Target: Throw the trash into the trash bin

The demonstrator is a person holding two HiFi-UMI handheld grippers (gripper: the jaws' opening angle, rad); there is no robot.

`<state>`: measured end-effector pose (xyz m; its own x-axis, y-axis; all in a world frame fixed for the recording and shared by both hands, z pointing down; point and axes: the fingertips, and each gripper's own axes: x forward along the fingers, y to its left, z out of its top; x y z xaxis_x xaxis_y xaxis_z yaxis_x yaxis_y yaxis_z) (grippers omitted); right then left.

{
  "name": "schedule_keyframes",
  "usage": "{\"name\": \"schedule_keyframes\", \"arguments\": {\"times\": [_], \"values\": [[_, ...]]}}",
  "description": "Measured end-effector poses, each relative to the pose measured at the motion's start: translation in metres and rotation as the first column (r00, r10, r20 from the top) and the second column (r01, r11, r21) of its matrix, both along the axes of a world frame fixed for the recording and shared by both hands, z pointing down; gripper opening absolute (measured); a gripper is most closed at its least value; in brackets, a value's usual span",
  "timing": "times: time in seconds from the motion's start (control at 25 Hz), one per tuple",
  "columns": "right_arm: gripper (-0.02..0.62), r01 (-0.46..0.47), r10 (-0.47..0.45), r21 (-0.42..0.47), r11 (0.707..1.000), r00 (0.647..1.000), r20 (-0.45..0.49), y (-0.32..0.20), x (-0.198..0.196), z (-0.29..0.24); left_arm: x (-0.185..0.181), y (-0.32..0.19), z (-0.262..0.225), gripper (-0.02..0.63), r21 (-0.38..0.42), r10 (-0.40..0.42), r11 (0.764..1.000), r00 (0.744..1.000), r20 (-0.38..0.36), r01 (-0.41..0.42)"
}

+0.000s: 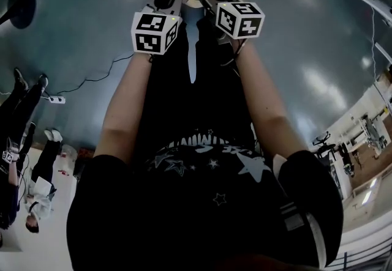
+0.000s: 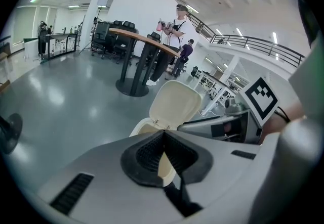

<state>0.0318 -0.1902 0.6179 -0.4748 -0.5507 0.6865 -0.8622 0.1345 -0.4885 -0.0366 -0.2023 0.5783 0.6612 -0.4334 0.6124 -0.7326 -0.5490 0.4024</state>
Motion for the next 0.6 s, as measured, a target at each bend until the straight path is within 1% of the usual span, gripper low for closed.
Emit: {"name": "schedule_keyframes", "arguments": {"times": [0.04, 0.12, 0.16, 0.24, 0.32, 0.48, 0.6], "values": [[0.270, -0.020, 0.019, 0.012, 1.000, 1.000, 0.011, -0.004, 0.003, -0.010, 0.002, -0.001, -0.006, 0.011, 0.007, -0.001, 1.000, 1.000, -0.003, 0.001], [0.234, -0.035, 0.034, 0.037, 0.999, 0.999, 0.003, -0.008, 0.010, -0.025, 0.005, -0.004, -0.021, 0.011, 0.022, -0.002, 1.000, 1.000, -0.013, 0.002], [0.199, -0.036, 0.036, 0.046, 0.998, 0.999, -0.009, -0.008, 0.014, -0.030, 0.007, -0.005, -0.028, 0.011, 0.029, -0.002, 1.000, 1.000, -0.018, 0.003], [0.099, -0.049, 0.050, 0.061, 0.997, 0.998, -0.023, -0.009, 0.018, -0.040, 0.007, -0.006, -0.039, 0.011, 0.039, -0.003, 0.999, 1.000, -0.026, 0.004], [0.059, -0.080, 0.081, 0.067, 0.995, 0.997, -0.012, -0.009, 0.022, -0.049, 0.005, -0.005, -0.049, 0.011, 0.045, -0.005, 0.999, 0.999, -0.033, 0.007], [0.015, -0.177, 0.178, 0.071, 0.982, 0.984, -0.003, -0.004, 0.034, -0.074, 0.005, -0.002, -0.065, 0.011, 0.051, 0.004, 0.999, 0.999, -0.049, -0.002], [0.006, -0.234, 0.233, 0.049, 0.971, 0.972, 0.027, 0.009, 0.026, -0.079, -0.006, -0.002, -0.074, 0.011, 0.062, 0.018, 0.998, 0.998, -0.059, -0.014]]}}
